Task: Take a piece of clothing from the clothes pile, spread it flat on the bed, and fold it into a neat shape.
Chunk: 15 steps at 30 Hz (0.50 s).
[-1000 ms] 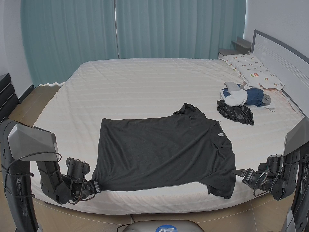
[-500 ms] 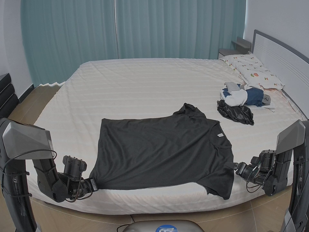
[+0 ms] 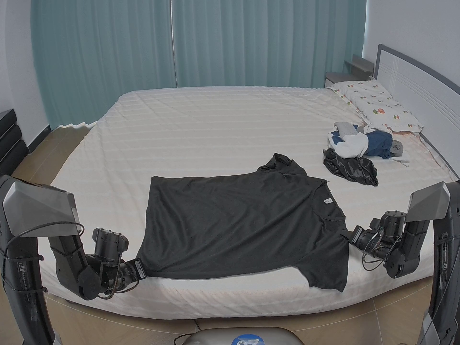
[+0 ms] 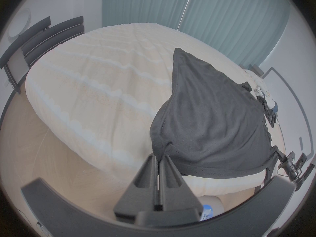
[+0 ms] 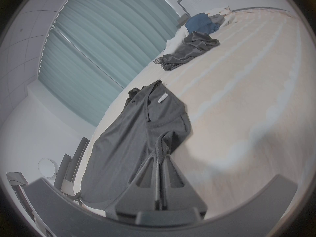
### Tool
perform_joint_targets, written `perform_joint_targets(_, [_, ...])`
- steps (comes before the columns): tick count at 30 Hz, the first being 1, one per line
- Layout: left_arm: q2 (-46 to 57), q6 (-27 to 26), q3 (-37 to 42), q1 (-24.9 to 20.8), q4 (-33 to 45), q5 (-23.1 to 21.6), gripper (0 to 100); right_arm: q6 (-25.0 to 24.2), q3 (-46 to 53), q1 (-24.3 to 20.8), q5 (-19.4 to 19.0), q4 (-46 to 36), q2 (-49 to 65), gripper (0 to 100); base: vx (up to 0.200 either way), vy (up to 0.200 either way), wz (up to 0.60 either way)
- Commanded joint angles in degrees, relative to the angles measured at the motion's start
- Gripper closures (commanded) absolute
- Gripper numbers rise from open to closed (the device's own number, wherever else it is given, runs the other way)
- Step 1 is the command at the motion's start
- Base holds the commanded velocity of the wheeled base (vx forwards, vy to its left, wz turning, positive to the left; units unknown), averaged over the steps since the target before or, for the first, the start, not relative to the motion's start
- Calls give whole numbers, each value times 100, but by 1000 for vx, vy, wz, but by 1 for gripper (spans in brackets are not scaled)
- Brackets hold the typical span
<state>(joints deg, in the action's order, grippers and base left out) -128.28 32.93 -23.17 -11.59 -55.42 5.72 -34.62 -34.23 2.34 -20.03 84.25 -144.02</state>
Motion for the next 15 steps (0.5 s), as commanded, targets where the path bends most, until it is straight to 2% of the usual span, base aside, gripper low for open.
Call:
perform_joint_targets(1, [-30,170,-56,-1,-145,-62,100,-1,-523,47,-1,-251,-3,100,0,0,0])
perform_joint_targets(6, [-39,302,-56,-18,-145,-299,100,78,-778,3,-10,-611,-205,100,0,0,0])
perform_joint_targets(7, [-48,328,-56,-18,-145,-317,100,105,-804,3,-1,-594,-302,0,0,0,0])
perform_joint_targets(10, [-57,372,-82,-18,-145,-361,100,201,-787,3,-1,-524,-390,0,0,0,0])
perform_joint_targets(15, [-65,399,-100,-18,-145,-378,100,289,-383,258,-10,-313,-38,0,0,0,0])
